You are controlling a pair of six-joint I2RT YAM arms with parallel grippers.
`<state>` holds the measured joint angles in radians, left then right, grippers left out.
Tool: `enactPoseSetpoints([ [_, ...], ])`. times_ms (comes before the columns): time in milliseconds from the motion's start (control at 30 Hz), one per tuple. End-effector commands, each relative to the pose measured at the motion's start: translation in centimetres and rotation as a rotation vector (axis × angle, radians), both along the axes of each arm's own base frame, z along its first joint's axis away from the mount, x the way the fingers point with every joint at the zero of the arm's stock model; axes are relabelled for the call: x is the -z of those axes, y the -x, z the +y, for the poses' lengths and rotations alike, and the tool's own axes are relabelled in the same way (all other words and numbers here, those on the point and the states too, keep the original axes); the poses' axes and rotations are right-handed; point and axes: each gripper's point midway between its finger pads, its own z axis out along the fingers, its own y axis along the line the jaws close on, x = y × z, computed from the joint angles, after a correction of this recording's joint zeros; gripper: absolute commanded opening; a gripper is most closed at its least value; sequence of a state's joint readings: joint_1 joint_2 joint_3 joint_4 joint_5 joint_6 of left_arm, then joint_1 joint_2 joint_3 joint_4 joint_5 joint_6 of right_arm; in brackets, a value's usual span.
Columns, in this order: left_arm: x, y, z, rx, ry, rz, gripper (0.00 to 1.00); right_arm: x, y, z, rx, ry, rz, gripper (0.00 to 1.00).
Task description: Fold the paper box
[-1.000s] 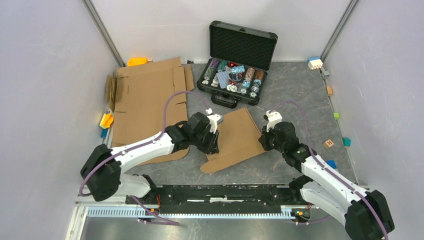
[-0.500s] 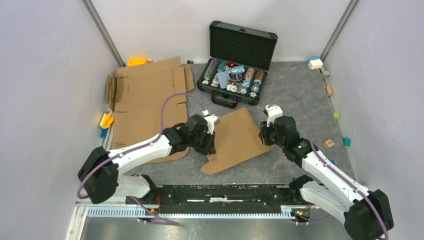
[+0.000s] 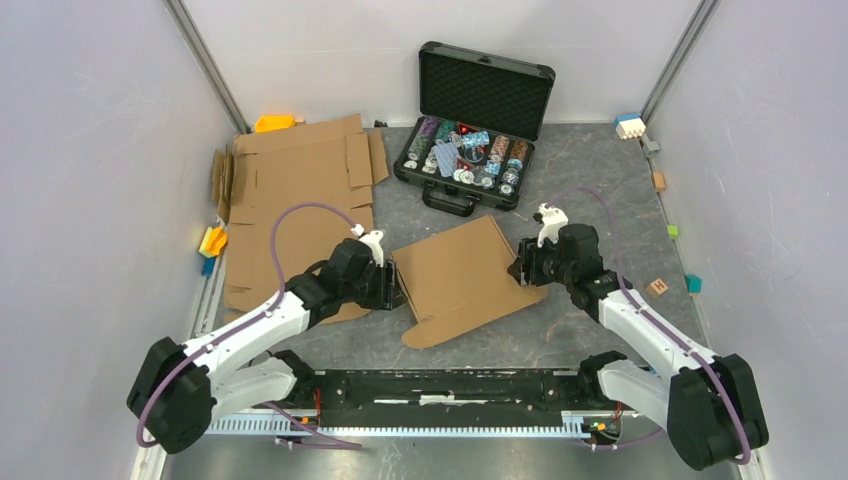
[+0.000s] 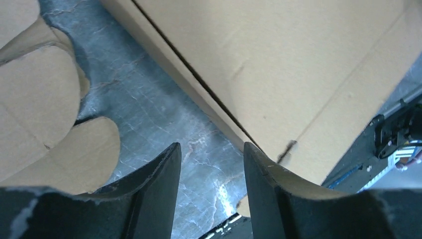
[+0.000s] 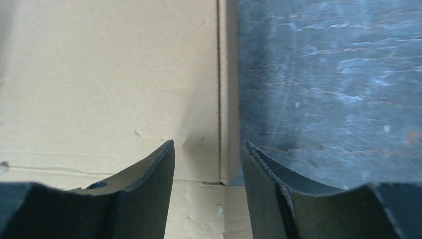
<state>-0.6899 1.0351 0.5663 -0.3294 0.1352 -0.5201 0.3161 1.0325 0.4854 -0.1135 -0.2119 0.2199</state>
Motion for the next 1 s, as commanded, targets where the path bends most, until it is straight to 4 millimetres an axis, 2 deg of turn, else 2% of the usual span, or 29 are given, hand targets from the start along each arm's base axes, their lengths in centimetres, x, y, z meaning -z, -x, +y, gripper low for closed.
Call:
enactPoseSetpoints([
  [0,-0.7,-1.9,-1.2,-0.058,0.131,0.008,0.57,-0.4,0.5,2.3,-0.087,-0.13,-0.001,0.57],
  [167,-0.9,-3.4,-2.4,-0.044,0.187,0.015,0.57,0.9,2.4,3.2,-0.157,-0.17,0.067,0.51],
  [300,-0.5,-4.4,-2.7,-0.01,0.141,-0.003,0.47,1.6,5.4,3.8,-0.208,-0.229,0.123,0.46],
  [433,-0.3,-5.1,-3.3,0.048,0.121,-0.026,0.41,1.1,8.3,4.1,-0.251,-0.275,0.112,0.47],
  [533,-0.8,-5.6,-4.8,0.136,0.158,-0.063,0.39,0.5,9.8,4.8,-0.276,-0.306,0.097,0.49],
  [667,-1.9,-6.8,-7.8,0.271,0.229,-0.101,0.4,0.3,11.5,6.2,-0.31,-0.38,0.125,0.49],
  [767,-1.9,-8.4,-8.9,0.301,0.215,-0.124,0.42,-0.1,12.2,7.0,-0.324,-0.408,0.122,0.49],
  [967,-2.7,-12.0,-11.1,0.312,0.216,-0.163,0.45,-0.6,12.8,7.3,-0.346,-0.413,0.092,0.53],
])
